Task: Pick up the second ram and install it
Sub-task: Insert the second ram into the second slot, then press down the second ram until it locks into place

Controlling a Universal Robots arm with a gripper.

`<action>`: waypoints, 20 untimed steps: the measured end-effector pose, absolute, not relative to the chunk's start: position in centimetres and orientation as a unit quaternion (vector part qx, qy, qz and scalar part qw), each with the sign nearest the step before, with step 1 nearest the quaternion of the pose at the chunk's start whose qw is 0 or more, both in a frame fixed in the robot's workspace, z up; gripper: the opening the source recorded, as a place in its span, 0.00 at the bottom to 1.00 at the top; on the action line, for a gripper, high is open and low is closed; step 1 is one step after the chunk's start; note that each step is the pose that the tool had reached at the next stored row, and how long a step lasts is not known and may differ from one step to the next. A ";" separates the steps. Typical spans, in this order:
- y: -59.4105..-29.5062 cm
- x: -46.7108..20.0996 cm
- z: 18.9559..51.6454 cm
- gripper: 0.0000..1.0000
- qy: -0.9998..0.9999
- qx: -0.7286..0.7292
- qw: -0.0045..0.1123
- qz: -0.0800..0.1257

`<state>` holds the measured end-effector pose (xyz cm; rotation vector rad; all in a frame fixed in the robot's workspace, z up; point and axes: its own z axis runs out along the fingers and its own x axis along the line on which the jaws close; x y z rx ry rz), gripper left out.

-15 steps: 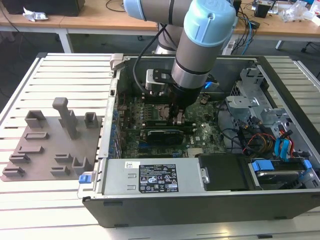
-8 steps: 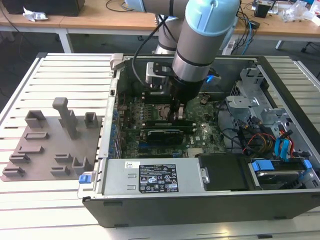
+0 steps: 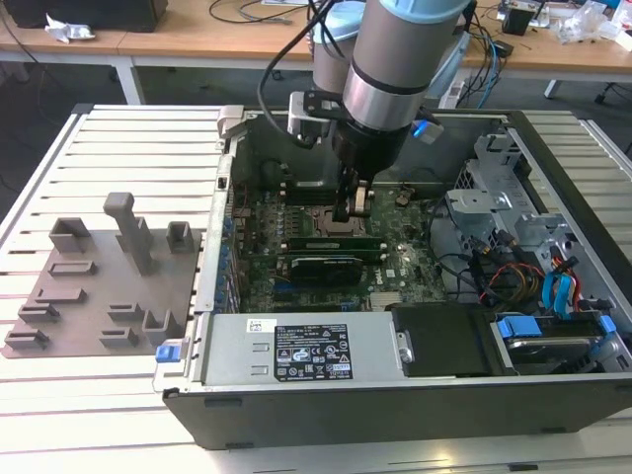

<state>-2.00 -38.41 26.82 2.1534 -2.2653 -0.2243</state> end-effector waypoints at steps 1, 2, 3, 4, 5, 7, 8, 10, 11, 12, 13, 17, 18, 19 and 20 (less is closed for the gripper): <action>-38.4 -2.0 26.8 0.10 -0.723 0.687 0.004 -0.072; -38.4 -2.0 26.9 0.10 -0.723 0.687 0.004 -0.072; -38.4 -2.0 26.9 0.10 -0.723 0.687 0.004 -0.071; -38.4 -2.0 26.9 0.10 -0.723 0.688 -0.001 -0.067; -38.4 -2.0 26.8 0.10 -0.723 0.689 -0.011 -0.057; -38.4 -2.0 26.8 0.10 -0.723 0.689 -0.023 -0.046; -38.4 -2.0 26.8 0.10 -0.723 0.689 -0.023 -0.046; -38.4 -2.0 26.8 0.10 -0.722 0.690 -0.024 -0.045; -38.4 -2.0 26.8 0.10 -0.723 0.690 -0.024 -0.044; -38.4 -2.0 26.8 0.10 -0.723 0.690 -0.014 -0.035; -38.4 -1.5 26.6 0.10 -0.723 0.690 -0.007 -0.028; -38.1 1.7 25.4 0.10 -0.723 0.690 0.001 -0.035; -38.1 1.9 24.8 0.10 -0.723 0.689 0.002 -0.035; -38.1 2.1 24.4 0.10 -0.723 0.689 0.002 -0.036; -38.0 2.2 24.1 0.10 -0.723 0.689 0.003 -0.036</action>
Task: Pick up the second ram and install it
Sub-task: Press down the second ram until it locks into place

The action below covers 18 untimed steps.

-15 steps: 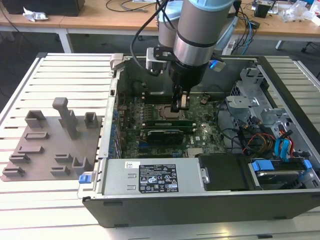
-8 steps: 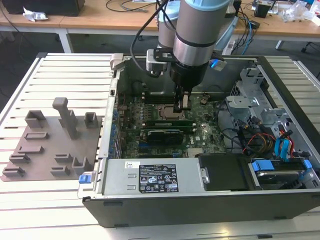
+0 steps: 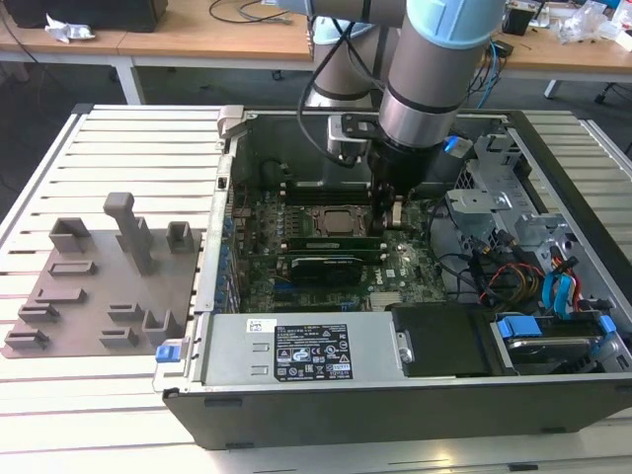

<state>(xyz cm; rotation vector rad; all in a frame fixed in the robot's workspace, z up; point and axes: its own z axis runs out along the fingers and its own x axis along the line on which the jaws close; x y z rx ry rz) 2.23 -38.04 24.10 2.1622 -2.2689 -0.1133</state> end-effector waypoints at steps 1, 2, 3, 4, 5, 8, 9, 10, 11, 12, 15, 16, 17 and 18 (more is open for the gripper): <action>-38.0 2.2 23.9 0.10 -0.723 0.689 0.003 -0.036; -38.0 2.2 23.6 0.10 -0.723 0.689 0.003 -0.037; -37.9 2.3 23.3 0.10 -0.723 0.689 0.003 -0.037; -37.9 2.3 23.2 0.10 -0.723 0.689 0.003 -0.037; -37.9 2.3 23.1 0.10 -0.723 0.689 0.004 -0.037; -37.9 2.3 22.9 0.10 -0.723 0.689 0.004 -0.037; -37.9 2.3 22.8 0.10 -0.723 0.689 0.004 -0.037; -37.9 2.3 22.8 0.10 -0.723 0.689 0.004 -0.037; -37.9 2.2 23.2 0.10 -0.724 0.689 0.002 -0.037; -37.9 2.0 23.6 0.10 -0.723 0.689 0.003 -0.036; -37.9 -0.4 23.7 0.10 -0.723 0.690 0.001 -0.035; -37.9 -1.2 23.7 0.10 -0.723 0.690 0.001 -0.035; -37.9 -1.6 23.7 0.10 -0.723 0.690 0.001 -0.035; -37.9 -2.3 23.6 0.10 -0.723 0.690 0.001 -0.034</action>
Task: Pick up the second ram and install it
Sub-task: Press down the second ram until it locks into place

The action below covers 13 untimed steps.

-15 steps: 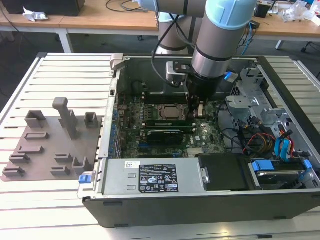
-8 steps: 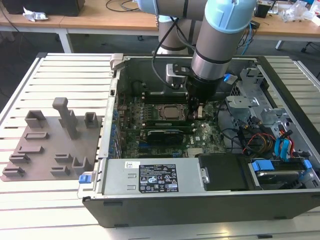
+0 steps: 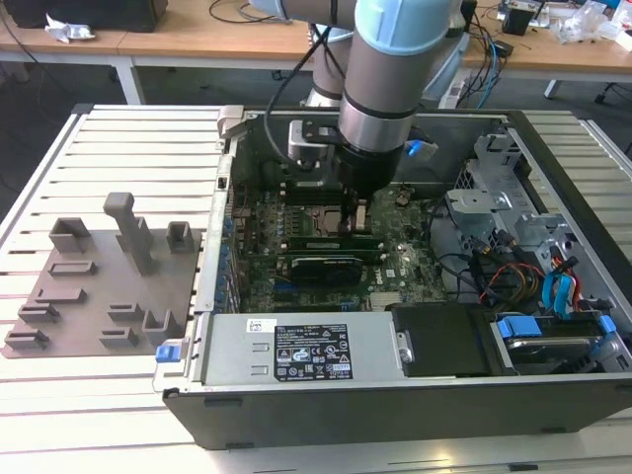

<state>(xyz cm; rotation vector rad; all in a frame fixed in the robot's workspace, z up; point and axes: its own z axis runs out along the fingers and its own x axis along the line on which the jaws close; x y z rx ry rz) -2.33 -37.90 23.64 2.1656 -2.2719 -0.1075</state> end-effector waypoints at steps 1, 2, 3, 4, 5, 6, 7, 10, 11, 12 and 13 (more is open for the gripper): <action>-37.9 -3.0 23.6 0.10 -0.723 0.690 0.000 -0.034; -37.9 -3.6 23.6 0.10 -0.723 0.690 0.000 -0.034; -37.9 -4.3 23.6 0.10 -0.723 0.690 0.000 -0.033; -37.9 -5.3 23.5 0.10 -0.723 0.690 -0.001 -0.033; -37.9 -6.4 23.4 0.10 -0.723 0.690 -0.001 -0.032; -37.9 -6.8 23.2 0.10 -0.723 0.690 -0.001 -0.032; -37.9 -7.2 22.9 0.10 -0.723 0.690 -0.001 -0.032; -37.9 -7.5 22.7 0.10 -0.723 0.690 -0.001 -0.032; -37.9 -7.5 22.7 0.10 -0.723 0.690 -0.001 -0.032; -37.9 -7.5 22.8 0.10 -0.723 0.690 -0.001 -0.032; -37.9 -7.5 22.9 0.10 -0.723 0.690 -0.002 -0.033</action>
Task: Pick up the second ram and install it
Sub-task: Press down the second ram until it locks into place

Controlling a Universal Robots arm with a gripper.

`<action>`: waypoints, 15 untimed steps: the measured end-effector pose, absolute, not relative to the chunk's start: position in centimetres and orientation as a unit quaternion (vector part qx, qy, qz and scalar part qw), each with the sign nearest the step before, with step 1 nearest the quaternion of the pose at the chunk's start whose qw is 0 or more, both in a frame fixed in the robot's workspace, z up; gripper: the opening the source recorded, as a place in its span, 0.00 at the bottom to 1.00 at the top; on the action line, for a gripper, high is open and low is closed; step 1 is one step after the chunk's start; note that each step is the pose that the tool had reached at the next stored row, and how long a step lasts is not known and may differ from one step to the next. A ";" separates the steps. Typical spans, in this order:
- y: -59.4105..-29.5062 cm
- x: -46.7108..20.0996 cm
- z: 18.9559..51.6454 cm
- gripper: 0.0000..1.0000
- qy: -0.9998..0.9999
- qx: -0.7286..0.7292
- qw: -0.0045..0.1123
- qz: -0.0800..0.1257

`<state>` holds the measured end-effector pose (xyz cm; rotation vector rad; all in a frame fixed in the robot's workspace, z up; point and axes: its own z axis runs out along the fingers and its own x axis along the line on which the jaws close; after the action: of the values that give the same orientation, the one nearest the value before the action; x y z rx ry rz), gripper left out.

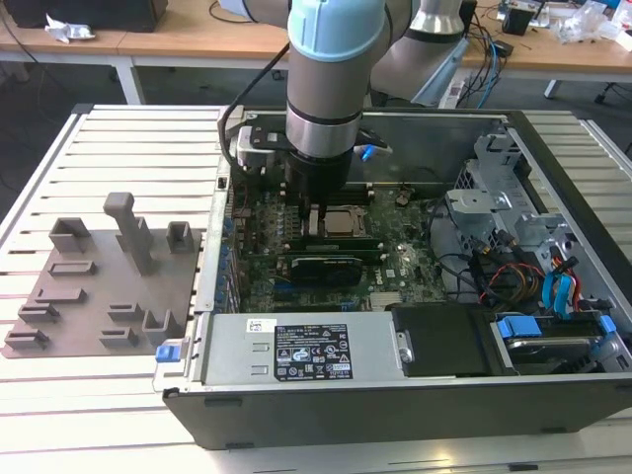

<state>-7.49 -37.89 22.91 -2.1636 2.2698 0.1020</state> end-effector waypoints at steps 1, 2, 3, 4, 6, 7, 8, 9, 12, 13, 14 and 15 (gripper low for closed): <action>-37.9 -7.5 23.3 0.10 0.723 -0.690 0.002 0.033; -37.9 -7.4 23.7 0.10 0.723 -0.690 0.001 0.032; -37.9 -7.1 23.8 0.10 0.723 -0.690 0.001 0.033; -37.9 -6.4 23.8 0.10 0.723 -0.689 0.000 0.035; -37.9 -4.5 23.8 0.10 0.723 -0.689 -0.005 0.041; -37.9 -4.1 23.8 0.10 0.723 -0.689 -0.006 0.043; -37.9 -3.5 23.8 0.10 0.723 -0.689 -0.007 0.044; -37.9 -3.2 24.0 0.10 0.723 -0.689 -0.008 0.044; -37.9 -3.2 26.1 0.10 0.723 -0.689 -0.008 0.044; -37.9 -3.2 27.0 0.10 0.723 -0.689 -0.008 0.044; -37.9 -3.2 28.4 0.10 0.723 -0.689 -0.008 0.044; -37.9 -3.2 28.6 0.10 0.723 -0.689 -0.008 0.044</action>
<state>-3.19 -37.90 28.61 -2.1756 2.2837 0.1392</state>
